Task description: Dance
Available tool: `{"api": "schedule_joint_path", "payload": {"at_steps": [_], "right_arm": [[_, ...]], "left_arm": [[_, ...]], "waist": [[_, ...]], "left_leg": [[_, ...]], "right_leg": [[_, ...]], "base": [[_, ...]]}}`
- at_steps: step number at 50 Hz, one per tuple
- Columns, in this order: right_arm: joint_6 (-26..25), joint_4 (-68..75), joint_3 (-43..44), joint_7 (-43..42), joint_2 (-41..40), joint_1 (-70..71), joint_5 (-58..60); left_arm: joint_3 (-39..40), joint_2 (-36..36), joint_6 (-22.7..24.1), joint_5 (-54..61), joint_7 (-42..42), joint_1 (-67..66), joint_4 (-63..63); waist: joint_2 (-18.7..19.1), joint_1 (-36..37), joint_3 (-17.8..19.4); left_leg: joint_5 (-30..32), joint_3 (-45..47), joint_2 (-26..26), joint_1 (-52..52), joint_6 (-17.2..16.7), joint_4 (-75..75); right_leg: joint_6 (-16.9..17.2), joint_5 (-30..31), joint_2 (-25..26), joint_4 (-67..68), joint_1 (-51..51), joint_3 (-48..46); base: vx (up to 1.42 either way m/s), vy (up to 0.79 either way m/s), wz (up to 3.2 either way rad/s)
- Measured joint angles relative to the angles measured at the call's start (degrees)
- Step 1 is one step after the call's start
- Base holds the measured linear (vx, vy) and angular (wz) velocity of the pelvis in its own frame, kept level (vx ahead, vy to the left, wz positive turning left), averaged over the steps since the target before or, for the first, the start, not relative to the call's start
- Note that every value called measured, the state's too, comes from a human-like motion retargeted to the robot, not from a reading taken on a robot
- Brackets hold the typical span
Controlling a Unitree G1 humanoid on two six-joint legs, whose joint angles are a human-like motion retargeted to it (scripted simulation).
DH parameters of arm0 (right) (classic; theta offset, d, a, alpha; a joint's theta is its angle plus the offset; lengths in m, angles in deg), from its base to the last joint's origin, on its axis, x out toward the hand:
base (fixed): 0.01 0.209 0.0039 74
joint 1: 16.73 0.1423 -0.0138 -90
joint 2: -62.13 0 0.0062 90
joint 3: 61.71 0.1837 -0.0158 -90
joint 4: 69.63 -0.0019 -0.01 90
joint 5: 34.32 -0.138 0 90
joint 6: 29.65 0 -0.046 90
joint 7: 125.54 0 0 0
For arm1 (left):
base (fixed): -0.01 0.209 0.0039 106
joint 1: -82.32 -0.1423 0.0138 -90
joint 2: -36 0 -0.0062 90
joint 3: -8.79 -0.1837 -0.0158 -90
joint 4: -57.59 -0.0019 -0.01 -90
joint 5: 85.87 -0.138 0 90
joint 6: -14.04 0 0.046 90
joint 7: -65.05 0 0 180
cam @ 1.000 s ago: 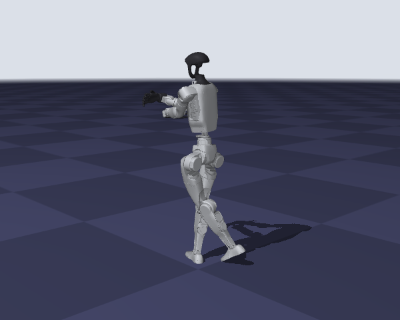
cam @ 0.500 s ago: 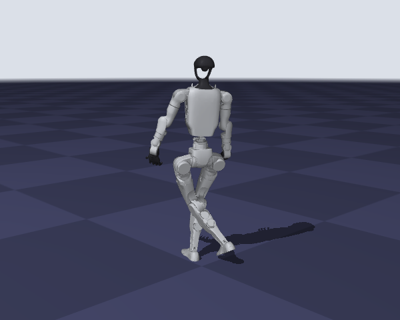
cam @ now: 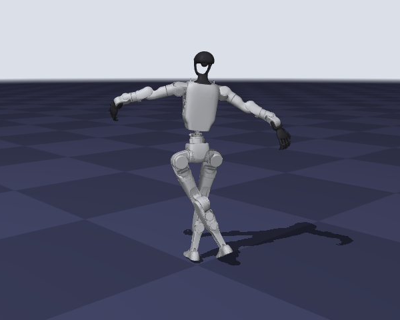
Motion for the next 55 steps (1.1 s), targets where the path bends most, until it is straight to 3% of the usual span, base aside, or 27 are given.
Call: {"api": "schedule_joint_path", "payload": {"at_steps": [6,10,15,17,20,23,26,29,32,33,35,38,40,42,43,45,48,50,51,52,53,54,55], "right_arm": [[9.3,-6.2,-1.8,-24.8,2.1,2.7,-4.5],[23.2,-10.2,-4.9,-41.3,-1.1,6.9,-6.3],[38.6,-15.5,-9.4,-66.5,-12.0,16.0,-10.3],[45.4,-16.0,-10.4,-73.4,-17.4,20.6,-13.2],[53.7,-14.7,-12.3,-77.1,-26.5,26.1,-20.1],[56.6,-10.6,-14.7,-73.7,-36.8,30.5,-27.1],[53.8,-4.3,-20.7,-64.2,-47.0,32.8,-33.3],[48.6,1.4,-28.6,-53.2,-54.9,35.8,-38.4],[43.7,4.4,-37.6,-40.5,-59.1,40.9,-41.7],[42.3,4.9,-40.9,-36.5,-60.1,42.6,-42.4],[38.2,5.7,-50.1,-27.2,-59.9,44.7,-45.6],[28.8,3.6,-61.5,-10.7,-58.0,45.5,-37.6],[20.0,-1.0,-66.5,0.8,-57.5,45.8,-26.4],[16.6,-5.4,-70.6,16.0,-54.9,46.7,-14.6],[17.0,-7.1,-72.1,22.0,-53.4,47.4,-10.5],[18.5,-10.7,-74.0,30.0,-50.1,48.7,-4.1],[20.0,-16.3,-78.5,32.0,-45.1,49.4,0.0],[21.2,-19.4,-80.1,28.6,-43.0,48.9,1.4],[21.4,-20.6,-80.0,26.0,-42.7,48.5,1.9],[21.6,-21.7,-79.6,23.5,-42.7,48.0,2.3],[21.7,-22.5,-78.9,21.3,-43.0,47.4,2.3],[21.8,-22.8,-77.9,19.4,-43.6,46.9,2.0],[21.9,-22.9,-76.8,17.6,-44.5,46.3,1.5]], "left_arm": [[-0.4,1.0,11.8,9.4,-17.4,4.4,2.8],[0.2,-1.7,22.1,14.7,-31.2,5.0,4.2],[1.8,-10.0,34.3,16.3,-52.9,4.7,4.7],[4.3,-14.9,37.9,16.7,-59.3,3.8,4.1],[7.8,-23.1,41.0,18.3,-64.0,1.8,2.7],[10.8,-32.1,41.3,19.7,-64.4,-0.3,0.9],[9.5,-41.3,40.2,21.3,-63.0,-2.2,-0.6],[4.0,-50.3,39.8,22.2,-61.7,-4.4,-1.7],[-1.8,-58.0,37.0,21.5,-57.3,-5.7,-2.8],[-3.9,-60.3,35.4,21.0,-55.1,-5.8,-3.2],[-7.7,-64.2,30.6,19.9,-48.4,-5.9,-3.2],[-8.3,-68.8,18.9,15.2,-34.5,-7.3,-2.9],[-8.3,-71.0,13.0,11.8,-24.7,-8.6,-2.2],[-8.8,-71.2,7.3,7.5,-14.8,-9.2,-1.2],[-9.3,-71.0,5.5,4.8,-10.9,-9.8,-0.7],[-11.0,-70.6,3.8,0.1,-7.7,-11.0,1.0],[-13.7,-68.9,5.2,-3.8,-13.0,-13.8,3.1],[-13.9,-67.6,7.1,-6.2,-19.8,-16.1,3.6],[-13.4,-66.9,7.9,-7.0,-23.7,-17.3,3.6],[-12.8,-66.3,8.6,-7.6,-27.6,-18.5,3.5],[-12.1,-65.7,9.2,-7.7,-31.2,-19.5,3.3],[-11.3,-65.1,9.6,-7.3,-34.1,-20.5,3.0],[-10.4,-64.4,9.9,-6.7,-36.6,-21.5,2.7]], "waist": [[0.3,1.0,-0.2],[-0.1,1.2,0.1],[-2.7,2.6,1.8],[-4.0,3.1,2.5],[-5.9,3.2,3.7],[-8.3,2.9,5.5],[-12.3,2.9,7.1],[-17.3,4.7,9.1],[-21.6,6.9,11.8],[-22.2,6.9,12.5],[-22.2,5.9,13.2],[-18.6,3.3,10.3],[-16.1,2.7,9.2],[-14.1,3.6,8.4],[-13.2,4.3,8.0],[-11.4,5.7,7.1],[-7.9,6.5,5.2],[-5.9,5.9,3.7],[-5.4,5.5,3.2],[-5.3,5.2,2.6],[-5.9,4.8,2.1],[-6.6,4.7,1.8],[-7.3,4.6,1.6]], "left_leg": [[-1.5,-0.2,0.8,0.6,-2.8,-2.9],[-2.8,-2.4,1.9,1.3,-7.2,-3.2],[-3.2,-6.2,1.7,2.7,-11.0,-3.5],[-3.4,-7.0,0.9,2.9,-9.8,-3.6],[-4.7,-6.0,0.1,3.6,-7.2,-3.7],[-6.3,-5.1,-0.4,4.4,-3.3,-3.7],[-8.2,-4.5,-1.9,3.6,0.7,-2.1],[-11.0,-4.9,-3.4,2.6,0.8,0.1],[-13.5,-2.0,-3.7,0.9,-2.8,2.9],[-14.1,-1.7,-3.3,0.8,-3.4,3.5],[-15.7,-2.5,-1.2,0.2,-3.6,4.8],[-15.5,-2.2,2.9,-2.2,0.2,4.1],[-14.6,-0.9,4.8,-2.1,1.1,2.2],[-14.7,0.9,7.3,-3.3,1.0,1.7],[-14.8,1.5,8.6,-3.8,0.6,1.4],[-15.6,3.1,11.4,-4.5,-0.5,1.4],[-16.6,3.9,16.6,-6.0,-2.4,2.3],[-17.0,4.3,20.0,-6.5,-3.7,2.9],[-17.2,4.4,21.2,-6.5,-4.4,3.1],[-17.4,4.6,22.0,-6.5,-4.9,3.2],[-17.5,4.8,21.8,-6.4,-5.2,3.2],[-17.5,5.0,22.1,-6.2,-5.7,3.3],[-17.5,5.2,22.5,-5.9,-6.4,3.5]], "right_leg": [[0.2,3.0,2.2,-2.1,-0.5,1.2],[-0.2,4.9,3.2,-3.2,-0.6,0.1],[0.2,8.5,3.6,-4.1,0.3,0.1],[0.8,10.2,3.6,-4.6,0.9,0.9],[2.7,13.0,3.4,-5.0,1.4,1.6],[5.1,16.2,2.8,-5.0,1.6,3.2],[10.3,20.7,1.3,-4.5,1.3,5.1],[18.8,25.4,-0.3,-1.3,0.1,2.7],[20.0,26.1,-0.1,8.2,-5.8,-9.8],[20.0,26.1,0.1,10.6,-8.0,-12.2],[20.0,26.1,1.0,9.4,-9.9,-4.2],[20.0,23.7,-3.3,-4.0,-8.4,6.3],[19.8,14.9,-9.0,-6.0,-7.6,0.7],[11.9,10.4,-11.8,-5.2,-7.3,-5.9],[7.5,9.8,-12.6,-4.1,-7.5,-5.7],[2.3,7.1,-13.8,0.2,-8.0,-3.5],[-0.9,1.7,-14.8,10.6,-9.6,2.5],[-2.2,0.9,-16.0,16.4,-9.5,4.8],[-1.2,2.0,-17.2,17.6,-8.3,4.8],[1.9,3.3,-18.3,17.8,-6.8,5.3],[9.1,5.0,-19.1,16.0,-4.6,6.6],[12.2,4.7,-19.3,13.6,-2.7,7.7],[13.3,3.4,-19.3,10.9,-0.9,8.5]], "base": [[-0.11,0.03,-0.34],[-0.15,0.06,-0.16],[-0.16,0.08,-0.16],[-0.17,0.11,-0.17],[-0.2,0.1,0.01],[-0.29,0.09,0.14],[-0.32,-0.06,0.15],[-0.32,-0.45,-0.37],[-0.46,-1.26,-1.22],[-0.38,-0.77,-0.51],[-0.24,0.13,0.1],[-0.45,1.15,-0.1],[-0.38,0.73,-0.83],[-0.36,0.24,-1.44],[-0.46,0.15,-1.52],[-0.37,0.09,-1.49],[-0.3,-0.01,-1.2],[-0.19,-0.06,-0.61],[-0.13,-0.11,-0.4],[-0.21,-0.17,-0.25],[-0.28,-0.24,-0.18],[-0.35,-0.31,-0.14],[-0.29,-0.33,-0.1]]}}
